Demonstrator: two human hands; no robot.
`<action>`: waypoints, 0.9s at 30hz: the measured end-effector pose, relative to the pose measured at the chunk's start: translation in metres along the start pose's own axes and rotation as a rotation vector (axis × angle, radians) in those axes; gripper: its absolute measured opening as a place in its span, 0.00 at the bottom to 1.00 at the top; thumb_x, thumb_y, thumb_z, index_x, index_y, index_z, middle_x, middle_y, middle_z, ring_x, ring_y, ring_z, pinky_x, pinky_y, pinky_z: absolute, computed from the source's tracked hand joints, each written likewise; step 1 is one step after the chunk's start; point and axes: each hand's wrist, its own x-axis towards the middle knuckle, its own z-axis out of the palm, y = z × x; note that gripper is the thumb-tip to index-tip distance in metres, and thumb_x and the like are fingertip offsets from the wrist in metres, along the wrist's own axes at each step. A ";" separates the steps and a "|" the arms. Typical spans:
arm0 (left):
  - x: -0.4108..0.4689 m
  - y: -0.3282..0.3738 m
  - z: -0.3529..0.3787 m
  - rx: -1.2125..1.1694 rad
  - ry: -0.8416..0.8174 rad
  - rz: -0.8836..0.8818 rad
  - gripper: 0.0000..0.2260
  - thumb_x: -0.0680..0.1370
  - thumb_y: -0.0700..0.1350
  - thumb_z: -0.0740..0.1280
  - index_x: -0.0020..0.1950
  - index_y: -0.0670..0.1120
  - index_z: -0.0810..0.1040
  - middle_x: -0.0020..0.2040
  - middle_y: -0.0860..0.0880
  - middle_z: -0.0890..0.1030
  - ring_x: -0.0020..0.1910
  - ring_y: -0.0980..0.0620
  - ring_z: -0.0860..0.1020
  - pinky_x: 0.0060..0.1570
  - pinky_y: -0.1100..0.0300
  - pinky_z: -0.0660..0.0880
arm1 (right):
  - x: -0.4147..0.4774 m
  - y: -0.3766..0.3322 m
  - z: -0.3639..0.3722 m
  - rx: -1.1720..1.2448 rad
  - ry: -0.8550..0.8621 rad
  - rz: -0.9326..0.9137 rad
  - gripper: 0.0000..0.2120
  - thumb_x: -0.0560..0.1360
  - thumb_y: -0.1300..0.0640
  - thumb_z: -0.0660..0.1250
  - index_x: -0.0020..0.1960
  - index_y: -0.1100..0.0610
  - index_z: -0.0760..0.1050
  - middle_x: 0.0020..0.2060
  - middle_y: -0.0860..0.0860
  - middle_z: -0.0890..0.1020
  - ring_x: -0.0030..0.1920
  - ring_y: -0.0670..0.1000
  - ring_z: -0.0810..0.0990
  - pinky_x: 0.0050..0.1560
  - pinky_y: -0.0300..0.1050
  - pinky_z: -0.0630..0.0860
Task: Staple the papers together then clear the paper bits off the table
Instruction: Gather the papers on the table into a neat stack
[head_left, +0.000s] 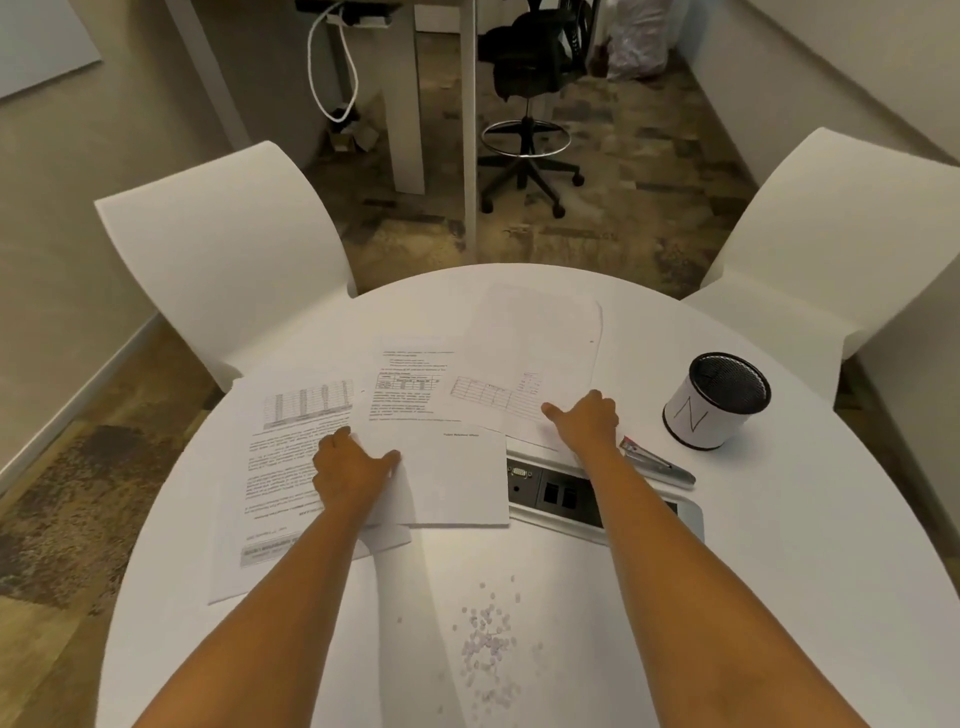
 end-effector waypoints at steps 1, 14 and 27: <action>0.003 0.000 0.001 0.009 0.001 -0.008 0.37 0.69 0.53 0.73 0.72 0.43 0.62 0.70 0.41 0.65 0.70 0.41 0.64 0.65 0.45 0.64 | 0.005 -0.003 0.003 -0.025 0.012 0.036 0.34 0.73 0.45 0.67 0.66 0.68 0.61 0.65 0.64 0.67 0.66 0.61 0.67 0.65 0.52 0.67; 0.030 0.006 -0.007 -0.016 -0.129 -0.142 0.39 0.63 0.52 0.79 0.68 0.41 0.67 0.67 0.40 0.68 0.67 0.40 0.66 0.66 0.47 0.65 | 0.020 -0.014 0.035 -0.084 0.151 0.217 0.34 0.70 0.50 0.73 0.65 0.65 0.62 0.64 0.60 0.67 0.64 0.59 0.68 0.62 0.50 0.69; 0.029 0.015 -0.011 0.212 -0.153 -0.210 0.45 0.65 0.60 0.74 0.71 0.37 0.60 0.69 0.40 0.65 0.70 0.42 0.62 0.67 0.52 0.61 | 0.024 -0.002 0.021 0.297 0.064 0.252 0.31 0.69 0.63 0.73 0.66 0.64 0.60 0.60 0.63 0.76 0.59 0.63 0.77 0.56 0.55 0.77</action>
